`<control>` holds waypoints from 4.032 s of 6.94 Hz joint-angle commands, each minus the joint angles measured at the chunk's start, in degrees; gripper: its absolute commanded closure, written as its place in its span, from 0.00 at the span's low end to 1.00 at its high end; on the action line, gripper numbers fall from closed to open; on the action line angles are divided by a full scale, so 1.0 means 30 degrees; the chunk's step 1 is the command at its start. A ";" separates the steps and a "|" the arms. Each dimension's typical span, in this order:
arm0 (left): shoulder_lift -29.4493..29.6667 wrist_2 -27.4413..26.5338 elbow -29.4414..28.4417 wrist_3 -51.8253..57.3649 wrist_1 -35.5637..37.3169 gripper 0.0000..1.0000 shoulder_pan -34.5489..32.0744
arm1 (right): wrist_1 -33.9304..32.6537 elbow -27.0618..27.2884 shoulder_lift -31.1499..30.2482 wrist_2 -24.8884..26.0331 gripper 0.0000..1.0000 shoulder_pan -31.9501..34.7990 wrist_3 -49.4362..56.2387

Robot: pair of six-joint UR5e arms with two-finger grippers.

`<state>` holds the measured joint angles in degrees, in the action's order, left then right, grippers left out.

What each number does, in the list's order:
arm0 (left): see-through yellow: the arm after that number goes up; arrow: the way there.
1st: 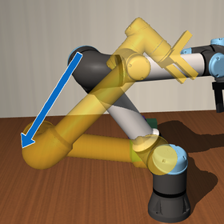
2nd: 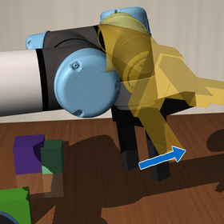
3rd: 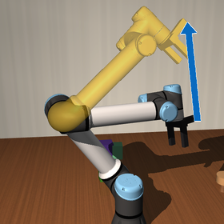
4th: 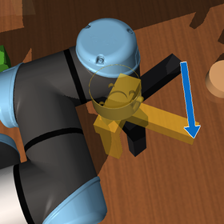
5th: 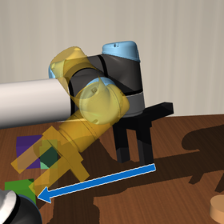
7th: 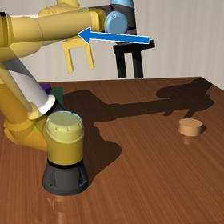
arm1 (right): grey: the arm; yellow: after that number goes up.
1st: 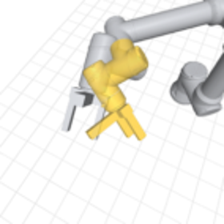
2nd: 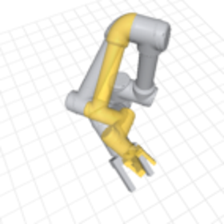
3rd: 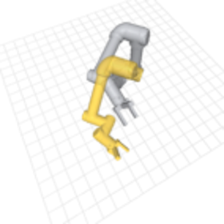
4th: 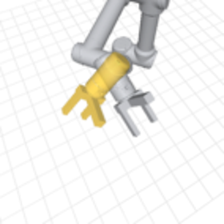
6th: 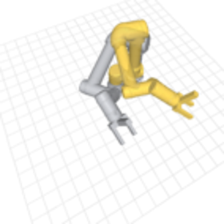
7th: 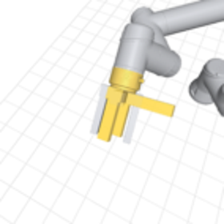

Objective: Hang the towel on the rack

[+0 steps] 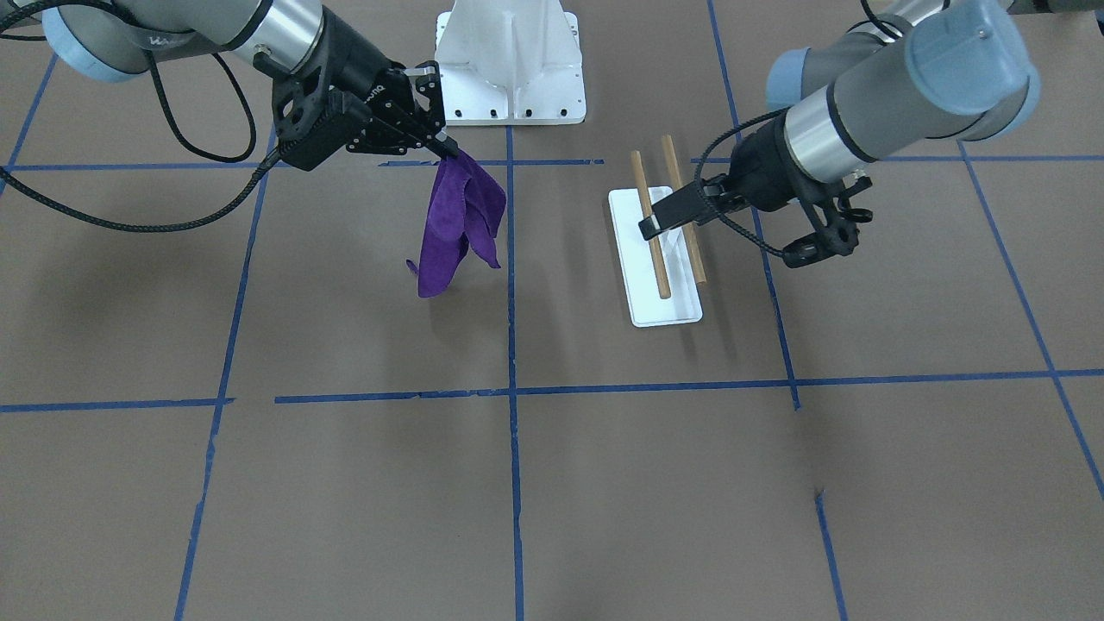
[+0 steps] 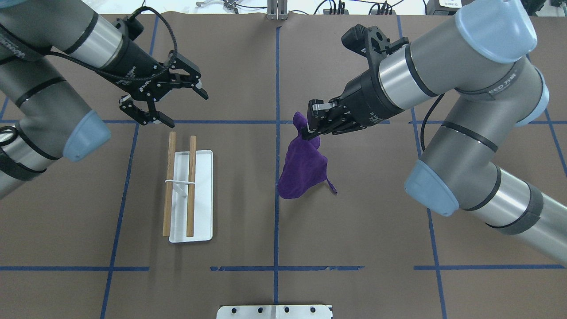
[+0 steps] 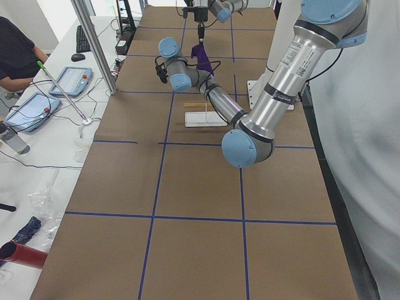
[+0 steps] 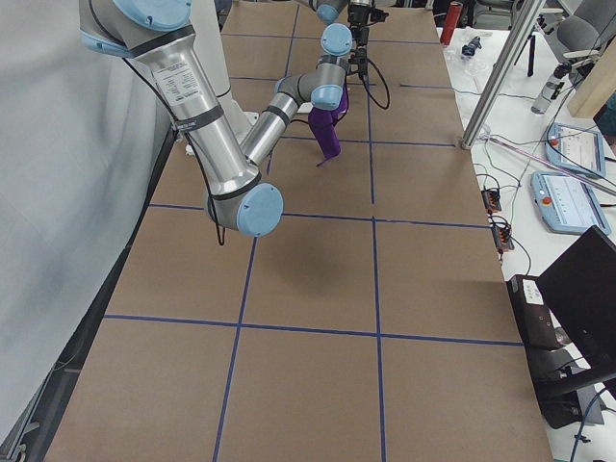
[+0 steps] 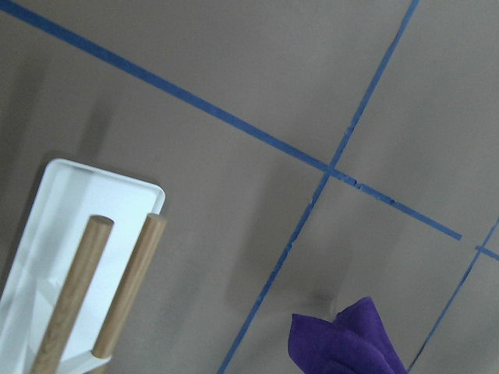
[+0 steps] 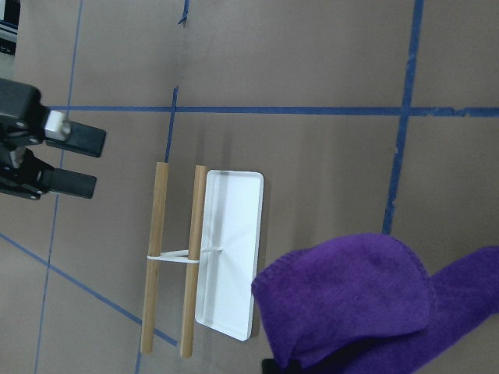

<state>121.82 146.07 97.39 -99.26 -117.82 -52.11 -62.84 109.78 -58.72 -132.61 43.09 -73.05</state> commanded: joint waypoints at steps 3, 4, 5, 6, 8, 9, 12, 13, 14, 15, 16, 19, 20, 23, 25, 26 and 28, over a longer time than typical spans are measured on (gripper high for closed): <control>0.3093 -0.2304 -0.2307 -0.4551 -0.2644 0.00 0.2190 | -0.0001 0.0028 0.0265 0.0637 1.00 -0.0679 0.0680; 0.3161 -0.2430 -0.2752 -0.5198 -0.3869 0.00 0.2222 | -0.0001 0.0086 0.0265 0.0666 1.00 -0.0796 0.0680; 0.3220 -0.2576 -0.3191 -0.6133 -0.5157 0.00 0.2368 | -0.0001 0.0058 0.0265 0.0667 1.00 -0.0826 0.0680; 0.3394 -0.3940 -0.3340 -0.6925 -0.5895 0.00 0.3065 | -0.0001 0.0057 0.0265 0.0667 1.00 -0.0856 0.0680; 0.3660 -0.4921 -0.3459 -0.7314 -0.6428 0.06 0.3948 | -0.0001 0.0116 0.0265 0.0667 1.00 -0.0856 0.0680; 0.3660 -0.4950 -0.3459 -0.7314 -0.6430 0.14 0.4328 | -0.0001 0.0145 0.0265 0.0667 1.00 -0.0856 0.0680; 0.3689 -0.4921 -0.3459 -0.7343 -0.6986 0.50 0.4654 | -0.0001 0.0204 0.0265 0.0667 1.00 -0.0856 0.0680; 0.3689 -0.4921 -0.3459 -0.7314 -0.7016 0.97 0.4654 | 0.0028 0.0204 0.0236 0.0667 1.00 -0.0856 0.0680; 0.3631 -0.4921 -0.3459 -0.7314 -0.7509 1.00 0.4654 | 0.0028 0.0204 0.0178 0.0638 1.00 -0.0856 0.0709; 0.3631 -0.4950 -0.3459 -0.7314 -0.7543 1.00 0.4654 | 0.0057 0.0204 0.0177 0.0637 1.00 -0.0856 0.0709; 0.3631 -0.4950 -0.3459 -0.7285 -0.7543 1.00 0.4654 | 0.0057 0.0204 0.0177 0.0637 1.00 -0.0856 0.0709; 0.3631 -0.4950 -0.3226 -0.7285 -0.7689 1.00 0.4509 | 0.0057 0.0408 -0.0144 0.0665 0.01 -0.0594 0.0651; 0.3428 -0.4979 -0.2819 -0.7256 -0.7835 1.00 0.4421 | 0.0057 0.0931 -0.0667 0.0638 0.00 -0.0418 0.0679; -0.1708 -0.5507 0.0513 -0.6934 -1.1742 1.00 0.4362 | 0.0233 0.2746 -0.4288 0.0521 0.00 0.0573 0.0680; -0.4936 -0.5303 0.2537 -0.6643 -1.2578 1.00 0.3691 | 0.0292 0.3017 -0.6087 0.0577 0.00 0.1427 0.0709; -0.6926 -0.4084 0.2779 -0.5335 -1.3655 1.00 0.2382 | 0.0292 0.2987 -0.6585 0.0550 0.00 0.1777 0.0738; -0.9253 -0.0512 0.1268 -0.1999 -1.6148 1.00 -0.1511 | 0.0292 0.2813 -0.8222 0.0608 0.00 0.2334 0.3096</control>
<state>97.90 139.04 103.76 -110.86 -162.52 -50.55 -61.97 118.57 -80.43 -130.88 49.01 -68.00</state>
